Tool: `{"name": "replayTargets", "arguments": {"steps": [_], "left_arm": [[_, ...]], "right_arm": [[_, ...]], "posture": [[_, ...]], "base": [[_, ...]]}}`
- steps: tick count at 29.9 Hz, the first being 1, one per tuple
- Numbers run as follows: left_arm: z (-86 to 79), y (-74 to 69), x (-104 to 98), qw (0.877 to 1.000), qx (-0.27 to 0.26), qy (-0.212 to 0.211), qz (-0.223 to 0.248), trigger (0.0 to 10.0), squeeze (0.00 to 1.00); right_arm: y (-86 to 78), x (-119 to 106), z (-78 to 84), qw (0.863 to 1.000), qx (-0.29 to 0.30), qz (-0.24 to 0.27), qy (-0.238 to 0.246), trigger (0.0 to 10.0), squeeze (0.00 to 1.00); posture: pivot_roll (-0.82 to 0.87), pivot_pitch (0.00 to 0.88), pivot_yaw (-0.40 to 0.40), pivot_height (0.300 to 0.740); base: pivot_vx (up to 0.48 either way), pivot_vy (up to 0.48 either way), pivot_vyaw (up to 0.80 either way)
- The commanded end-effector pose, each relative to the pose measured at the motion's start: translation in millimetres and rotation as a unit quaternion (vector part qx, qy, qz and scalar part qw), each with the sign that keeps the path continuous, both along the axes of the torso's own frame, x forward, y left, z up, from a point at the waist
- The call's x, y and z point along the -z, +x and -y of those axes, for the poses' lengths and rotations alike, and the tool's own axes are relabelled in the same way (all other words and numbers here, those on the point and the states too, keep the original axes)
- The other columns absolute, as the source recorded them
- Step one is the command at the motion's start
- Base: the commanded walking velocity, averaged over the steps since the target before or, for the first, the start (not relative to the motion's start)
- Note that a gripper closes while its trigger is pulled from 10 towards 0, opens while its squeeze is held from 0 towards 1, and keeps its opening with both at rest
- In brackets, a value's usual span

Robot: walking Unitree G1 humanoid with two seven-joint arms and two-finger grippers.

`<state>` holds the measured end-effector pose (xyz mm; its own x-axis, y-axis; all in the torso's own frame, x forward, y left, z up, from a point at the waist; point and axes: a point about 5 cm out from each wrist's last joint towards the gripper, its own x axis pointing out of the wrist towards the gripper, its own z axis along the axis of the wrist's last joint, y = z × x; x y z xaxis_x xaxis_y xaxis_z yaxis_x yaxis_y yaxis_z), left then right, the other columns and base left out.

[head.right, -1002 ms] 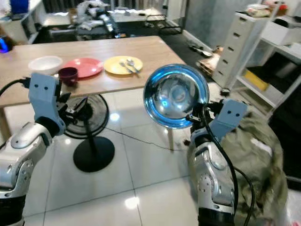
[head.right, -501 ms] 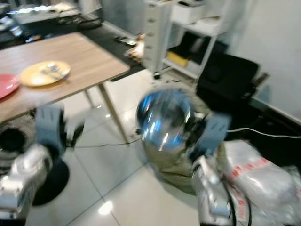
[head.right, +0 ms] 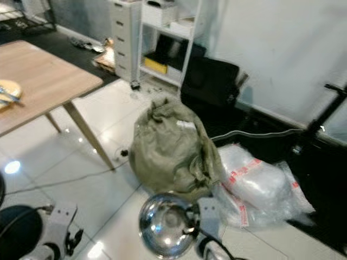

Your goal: Setting the table

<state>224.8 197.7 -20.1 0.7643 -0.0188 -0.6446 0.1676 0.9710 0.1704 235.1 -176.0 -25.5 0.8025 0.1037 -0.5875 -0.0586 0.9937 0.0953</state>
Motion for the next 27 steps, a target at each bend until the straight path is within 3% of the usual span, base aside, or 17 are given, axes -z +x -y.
{"name": "replayTargets", "arguments": {"steps": [1,3,9,27], "left_arm": [[1.0,-7.6,10.6,1.000,0.003,0.004,-0.018,10.0,0.00],[12.4,-9.5,17.7,1.000,0.010,-0.013,-0.024,10.0,0.00],[15.9,-10.8,23.9,0.999,0.023,-0.017,-0.026,10.0,0.00],[19.3,-7.0,30.0,0.998,0.056,-0.005,-0.014,10.0,0.00]], "right_arm": [[-5.4,5.8,7.3,1.000,0.010,-0.008,-0.012,10.0,0.00],[-23.2,21.7,11.3,0.998,0.047,-0.050,0.006,10.0,0.00],[-38.6,34.3,16.5,0.993,0.090,-0.076,0.019,10.0,0.00],[-37.5,38.6,18.5,0.992,0.107,-0.069,0.018,10.0,0.00]], "posture": [[0.00,0.000,0.024,0.740],[0.00,0.004,0.024,0.740],[-0.02,0.007,0.029,0.740],[-0.03,0.000,0.048,0.740]], "base": [[0.000,0.000,-0.80],[0.000,0.000,-0.80],[0.000,0.000,-0.80],[0.000,0.000,-0.78]]}}
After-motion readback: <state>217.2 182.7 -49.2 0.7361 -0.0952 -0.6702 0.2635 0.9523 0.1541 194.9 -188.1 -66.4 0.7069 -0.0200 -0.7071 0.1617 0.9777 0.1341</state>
